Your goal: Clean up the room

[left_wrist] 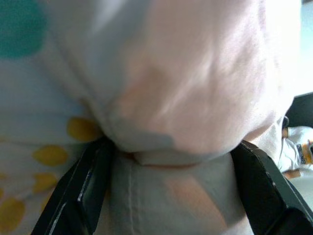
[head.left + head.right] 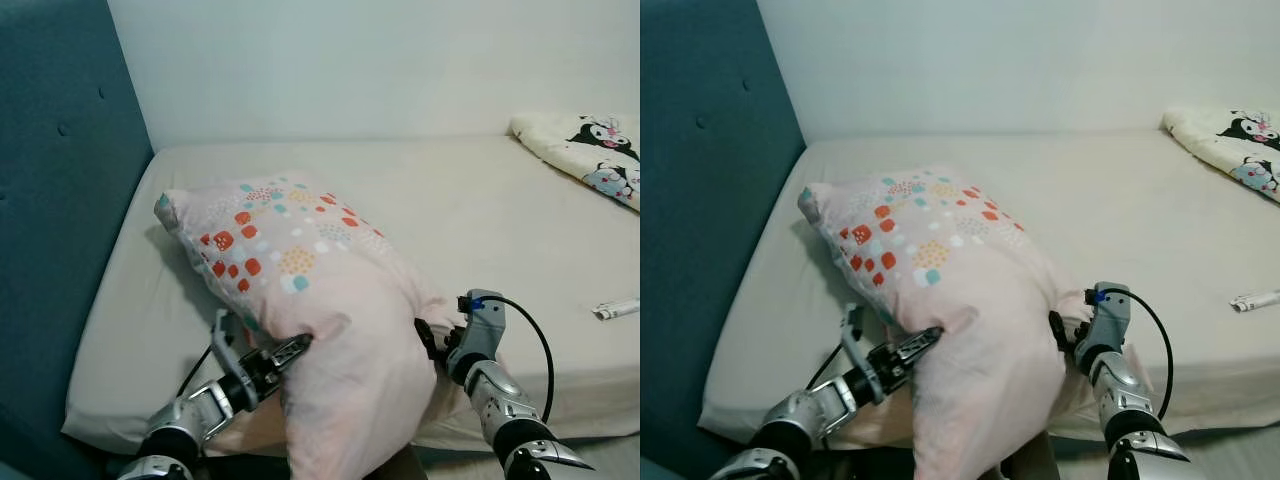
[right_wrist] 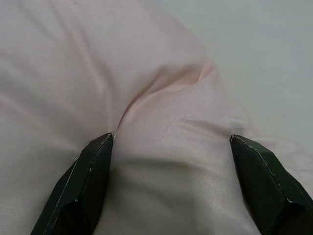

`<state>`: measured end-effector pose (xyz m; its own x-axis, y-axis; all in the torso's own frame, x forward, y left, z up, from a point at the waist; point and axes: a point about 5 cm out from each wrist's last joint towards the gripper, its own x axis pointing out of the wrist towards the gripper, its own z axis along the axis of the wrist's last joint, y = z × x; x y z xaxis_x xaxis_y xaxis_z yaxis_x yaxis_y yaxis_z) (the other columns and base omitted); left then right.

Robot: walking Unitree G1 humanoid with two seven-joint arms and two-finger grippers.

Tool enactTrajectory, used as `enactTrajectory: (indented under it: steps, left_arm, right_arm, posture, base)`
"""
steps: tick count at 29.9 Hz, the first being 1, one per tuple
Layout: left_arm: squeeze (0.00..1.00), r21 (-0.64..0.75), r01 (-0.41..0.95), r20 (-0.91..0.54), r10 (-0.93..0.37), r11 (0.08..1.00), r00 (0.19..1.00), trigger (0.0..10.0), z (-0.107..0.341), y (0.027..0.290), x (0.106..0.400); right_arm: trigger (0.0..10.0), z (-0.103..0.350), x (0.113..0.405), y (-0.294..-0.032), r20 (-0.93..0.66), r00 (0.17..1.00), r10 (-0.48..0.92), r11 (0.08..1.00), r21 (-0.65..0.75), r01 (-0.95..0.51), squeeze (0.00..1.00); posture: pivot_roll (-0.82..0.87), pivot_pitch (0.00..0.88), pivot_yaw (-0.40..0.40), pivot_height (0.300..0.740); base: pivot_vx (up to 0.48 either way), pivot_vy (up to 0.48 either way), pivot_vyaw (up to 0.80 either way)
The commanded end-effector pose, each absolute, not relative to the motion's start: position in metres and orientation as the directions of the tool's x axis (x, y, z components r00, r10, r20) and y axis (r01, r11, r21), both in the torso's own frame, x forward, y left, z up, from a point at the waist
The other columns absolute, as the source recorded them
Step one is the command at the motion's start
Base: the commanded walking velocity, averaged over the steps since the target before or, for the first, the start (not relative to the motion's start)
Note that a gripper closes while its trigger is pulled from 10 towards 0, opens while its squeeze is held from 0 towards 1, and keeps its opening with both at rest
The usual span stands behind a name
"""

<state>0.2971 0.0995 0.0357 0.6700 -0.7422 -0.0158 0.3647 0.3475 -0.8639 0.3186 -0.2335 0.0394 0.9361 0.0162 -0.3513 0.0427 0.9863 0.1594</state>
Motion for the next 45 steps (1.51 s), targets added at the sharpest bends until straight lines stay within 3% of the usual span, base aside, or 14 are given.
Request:
enactTrajectory:
  steps: [1,5,6,8,9,19,23,26,28,32,38,41,43,45]
  left_arm:
    - [1.00,-0.852,0.387,-0.023,-0.763,0.352,0.645,10.0,0.044,0.084,0.302]
    - [1.00,-0.831,0.402,-0.035,-0.757,0.385,0.652,10.0,0.054,0.076,0.309]
    - [0.00,-0.803,0.410,-0.071,-0.754,0.432,0.653,10.0,0.056,0.072,0.311]
    - [0.00,-0.803,0.410,-0.071,-0.754,0.432,0.653,10.0,0.056,0.072,0.311]
    - [0.00,-0.771,0.426,-0.100,-0.750,0.473,0.654,0.0,0.058,0.068,0.314]
    - [0.00,-0.668,0.390,-0.124,-0.612,0.634,0.781,0.0,0.092,0.077,0.343]
    - [0.00,-0.652,0.388,-0.115,-0.592,0.651,0.798,0.0,0.100,0.079,0.348]
    - [0.00,-0.550,0.378,-0.138,-0.528,0.745,0.838,0.0,0.109,0.088,0.360]
    - [0.00,-0.399,0.313,-0.126,-0.390,0.862,0.912,0.0,0.133,0.116,0.380]
    - [0.00,-0.269,0.209,-0.083,-0.239,0.940,0.968,0.0,0.162,0.149,0.396]
    - [0.00,-0.115,0.110,-0.056,-0.117,0.987,0.992,0.0,0.186,0.180,0.405]
    - [0.00,0.009,0.036,-0.063,-0.035,0.999,0.997,0.0,0.191,0.199,0.406]
    - [0.00,0.009,0.036,-0.063,-0.035,0.999,0.997,0.0,0.191,0.199,0.406]
    - [0.00,0.083,-0.060,-0.081,0.067,0.995,0.994,0.0,0.187,0.217,0.403]
  right_arm:
    - [10.0,0.034,0.317,-0.227,-0.377,0.925,0.035,0.988,0.151,0.024,0.00]
    - [10.0,0.036,0.318,-0.227,-0.369,0.929,0.031,0.989,0.143,0.024,0.00]
    - [10.0,0.037,0.319,-0.228,-0.367,0.930,0.025,0.990,0.141,0.029,0.00]
    - [10.0,0.037,0.319,-0.228,-0.367,0.930,0.025,0.990,0.141,0.029,0.00]
    - [10.0,0.038,0.320,-0.228,-0.366,0.930,0.019,0.990,0.138,0.034,0.00]
    - [10.0,0.041,0.321,-0.233,-0.357,0.933,-0.046,0.991,0.097,0.086,0.00]
    - [10.0,0.043,0.322,-0.234,-0.350,0.935,-0.059,0.990,0.103,0.101,0.00]
    - [10.0,0.044,0.323,-0.235,-0.345,0.936,-0.062,0.989,0.102,0.103,0.00]
    - [10.0,0.048,0.326,-0.235,-0.333,0.941,-0.065,0.990,0.099,0.103,0.00]
    - [10.0,0.054,0.330,-0.237,-0.306,0.949,-0.074,0.988,0.107,0.112,0.00]
    - [10.0,0.070,0.339,-0.234,-0.224,0.974,-0.037,0.980,0.182,0.079,0.00]
    - [10.0,0.090,0.347,-0.229,-0.075,0.996,0.048,0.952,0.306,-0.023,0.00]
    - [10.0,0.090,0.347,-0.229,-0.075,0.996,0.048,0.952,0.306,-0.023,0.00]
    - [10.0,0.102,0.350,-0.227,0.006,0.996,0.091,0.940,0.329,-0.088,0.00]
  posture:
    - [-0.04,0.000,-0.031,0.487]
    - [-0.04,0.000,-0.030,0.487]
    - [-0.04,0.000,-0.030,0.487]
    - [-0.04,0.000,-0.030,0.487]
    - [-0.04,0.000,-0.029,0.487]
    - [-0.05,0.000,-0.016,0.487]
    - [-0.05,0.000,-0.016,0.487]
    - [-0.05,0.000,-0.022,0.487]
    - [-0.05,0.000,-0.018,0.487]
    - [-0.06,0.000,-0.012,0.487]
    - [-0.07,0.000,-0.001,0.487]
    - [-0.07,0.000,0.003,0.487]
    - [-0.07,0.000,0.003,0.487]
    - [-0.08,0.000,0.009,0.487]
  base:
    - [0.000,0.000,0.00]
    - [0.000,0.000,0.00]
    - [0.000,0.000,0.00]
    - [0.000,0.000,0.00]
    - [0.000,0.000,0.00]
    - [0.000,0.000,0.00]
    - [0.000,0.000,0.00]
    - [0.000,0.000,0.00]
    - [0.000,0.000,0.00]
    - [0.000,0.000,0.00]
    - [0.000,0.000,0.00]
    - [0.000,0.000,0.00]
    - [0.000,0.000,0.00]
    - [0.000,0.000,0.00]
